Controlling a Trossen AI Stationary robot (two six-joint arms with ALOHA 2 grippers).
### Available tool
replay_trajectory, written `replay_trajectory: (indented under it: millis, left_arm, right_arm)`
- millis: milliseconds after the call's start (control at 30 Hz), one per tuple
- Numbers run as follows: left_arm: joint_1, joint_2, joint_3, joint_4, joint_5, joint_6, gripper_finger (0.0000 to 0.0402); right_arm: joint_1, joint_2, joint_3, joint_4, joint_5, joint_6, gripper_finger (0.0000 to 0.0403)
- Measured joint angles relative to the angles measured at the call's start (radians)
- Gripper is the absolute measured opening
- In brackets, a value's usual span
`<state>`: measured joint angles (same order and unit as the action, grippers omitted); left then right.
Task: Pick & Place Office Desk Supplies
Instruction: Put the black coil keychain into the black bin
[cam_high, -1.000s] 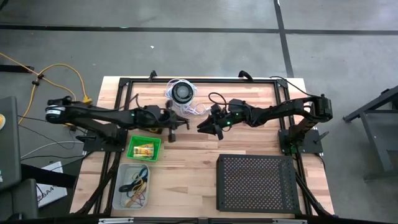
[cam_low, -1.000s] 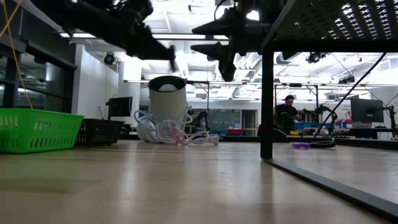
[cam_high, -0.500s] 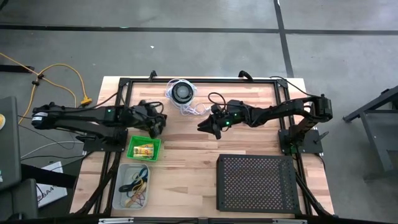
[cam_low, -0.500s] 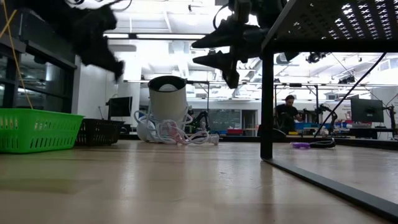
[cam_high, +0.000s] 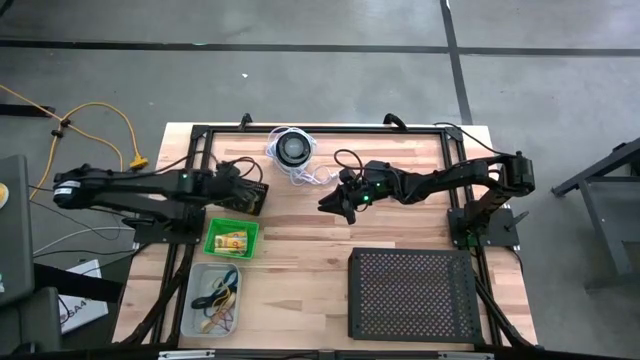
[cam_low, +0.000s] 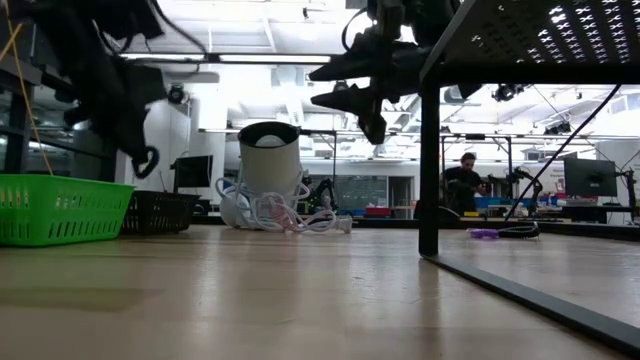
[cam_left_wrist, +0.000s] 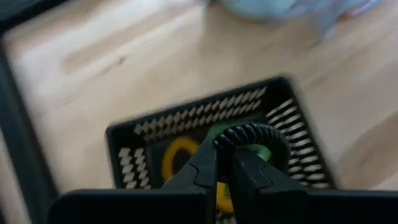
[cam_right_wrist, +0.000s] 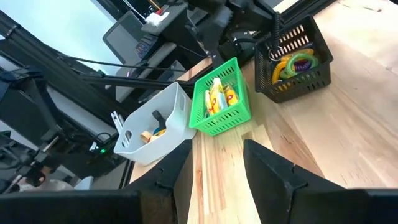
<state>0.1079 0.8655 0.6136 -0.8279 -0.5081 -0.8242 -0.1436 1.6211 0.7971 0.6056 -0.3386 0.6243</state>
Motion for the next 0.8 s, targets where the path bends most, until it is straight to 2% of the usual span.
replay_trajectory:
  millis: [133, 467, 800]
  left_arm:
    - [0.035, 0.082, 0.0, -0.045, 0.008, -0.068, 0.0011]
    - [0.111, 0.243, 0.0, -0.048, 0.053, -0.075, 0.0011]
    - [0.146, 0.291, 0.0, -0.055, 0.071, -0.064, 0.002]
  right_arm:
    - [0.0, 0.0, 0.0, -0.006, 0.0, 0.0, 0.0129]
    - [0.0, 0.0, 0.0, -0.016, 0.0, 0.0, 0.0129]
    - [0.0, 0.0, 0.0, -0.016, 0.0, 0.0, 0.0129]
